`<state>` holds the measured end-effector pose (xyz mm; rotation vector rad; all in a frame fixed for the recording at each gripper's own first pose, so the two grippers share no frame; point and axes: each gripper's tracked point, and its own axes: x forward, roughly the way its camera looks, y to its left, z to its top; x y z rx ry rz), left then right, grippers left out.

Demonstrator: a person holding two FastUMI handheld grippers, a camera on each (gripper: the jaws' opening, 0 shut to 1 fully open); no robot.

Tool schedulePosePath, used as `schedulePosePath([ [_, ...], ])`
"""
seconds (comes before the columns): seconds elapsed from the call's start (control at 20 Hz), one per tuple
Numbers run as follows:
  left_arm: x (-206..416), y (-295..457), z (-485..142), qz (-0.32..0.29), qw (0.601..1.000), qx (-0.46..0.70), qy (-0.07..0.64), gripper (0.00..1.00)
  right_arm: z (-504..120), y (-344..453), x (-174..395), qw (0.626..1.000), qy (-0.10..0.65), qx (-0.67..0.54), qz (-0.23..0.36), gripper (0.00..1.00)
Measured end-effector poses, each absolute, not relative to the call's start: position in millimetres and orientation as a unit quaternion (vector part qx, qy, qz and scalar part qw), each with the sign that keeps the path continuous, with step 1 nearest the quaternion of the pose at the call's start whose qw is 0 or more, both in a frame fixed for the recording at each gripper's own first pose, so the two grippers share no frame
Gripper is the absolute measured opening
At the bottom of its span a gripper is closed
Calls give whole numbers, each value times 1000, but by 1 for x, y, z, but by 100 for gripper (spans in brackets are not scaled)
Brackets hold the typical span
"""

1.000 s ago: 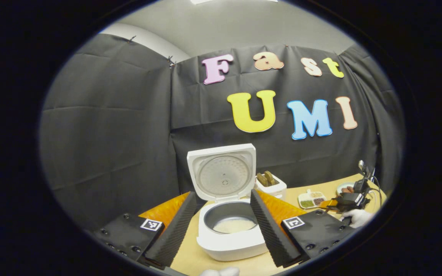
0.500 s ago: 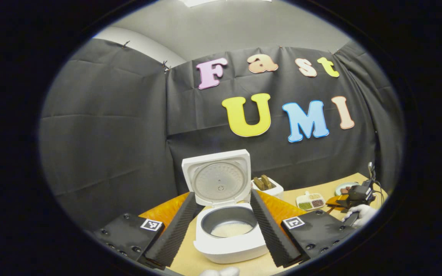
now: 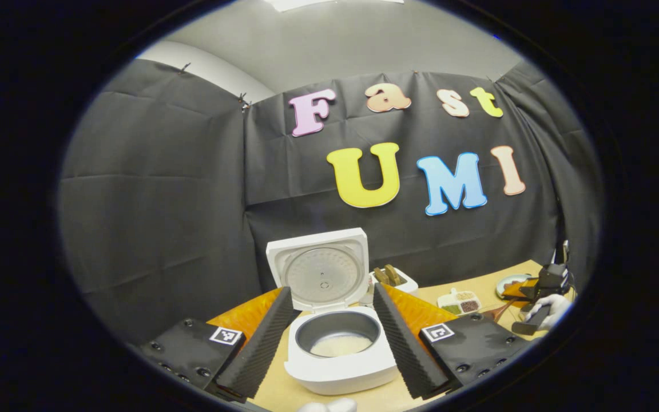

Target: Close the left gripper, press the button to open the rice cooker; take a wooden spoon from the chopstick holder with the right hand, scoop a spoonful of rice and pour it into the rice cooker, then put the wooden spoon back into the chopstick holder.

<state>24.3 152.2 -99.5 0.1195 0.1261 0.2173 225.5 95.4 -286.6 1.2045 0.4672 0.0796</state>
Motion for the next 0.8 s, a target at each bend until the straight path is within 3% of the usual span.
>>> schedulePosePath([
  [0.4,14,160,-106,106,992,32,57,100,-202,117,223,798,195,569,47,18],
  [0.8,-6,185,-114,125,991,17,50,95,-138,245,230,793,220,555,117,18],
])
